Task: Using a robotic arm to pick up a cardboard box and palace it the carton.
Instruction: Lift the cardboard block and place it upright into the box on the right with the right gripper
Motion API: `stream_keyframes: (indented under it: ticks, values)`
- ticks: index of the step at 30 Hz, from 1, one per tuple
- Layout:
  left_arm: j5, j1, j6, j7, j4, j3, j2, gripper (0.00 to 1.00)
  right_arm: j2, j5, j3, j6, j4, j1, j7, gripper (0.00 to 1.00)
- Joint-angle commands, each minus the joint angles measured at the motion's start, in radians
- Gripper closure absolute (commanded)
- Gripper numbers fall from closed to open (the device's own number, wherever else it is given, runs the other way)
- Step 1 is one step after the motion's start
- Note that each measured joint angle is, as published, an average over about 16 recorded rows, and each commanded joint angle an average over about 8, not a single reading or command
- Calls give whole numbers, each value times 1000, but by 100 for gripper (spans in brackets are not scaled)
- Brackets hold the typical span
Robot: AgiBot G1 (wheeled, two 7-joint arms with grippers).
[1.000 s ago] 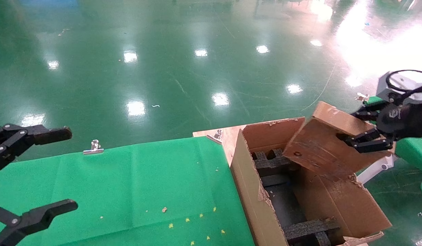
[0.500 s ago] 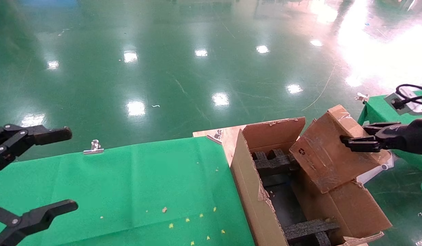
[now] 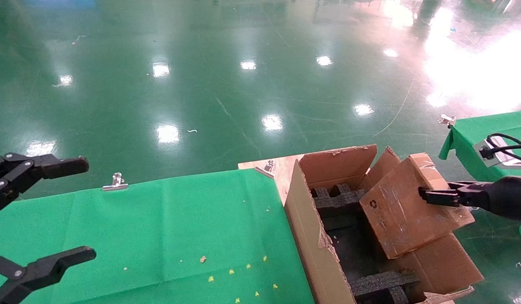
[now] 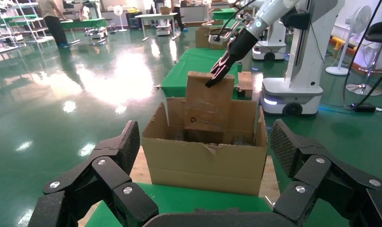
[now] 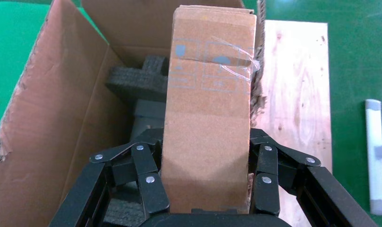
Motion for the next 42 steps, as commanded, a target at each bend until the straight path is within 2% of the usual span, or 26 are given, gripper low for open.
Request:
stream_keyframes:
  ticks: [1, 16, 20, 29, 42]
  values:
    - [0, 0, 0, 0, 0, 0, 0, 0, 12, 27, -7, 32, 26, -28, 20, 100]
    - [0, 0, 0, 0, 0, 0, 0, 0, -3, 20, -17, 57, 30, -37, 35, 100]
    - [0, 0, 0, 0, 0, 0, 0, 0, -33, -19, -39, 119, 39, -51, 79, 100]
    - [0, 0, 0, 0, 0, 0, 0, 0, -110, -154, -108, 285, 99, -71, 241, 100]
    - [0, 0, 0, 0, 0, 0, 0, 0, -201, -255, -178, 422, 80, -99, 423, 100]
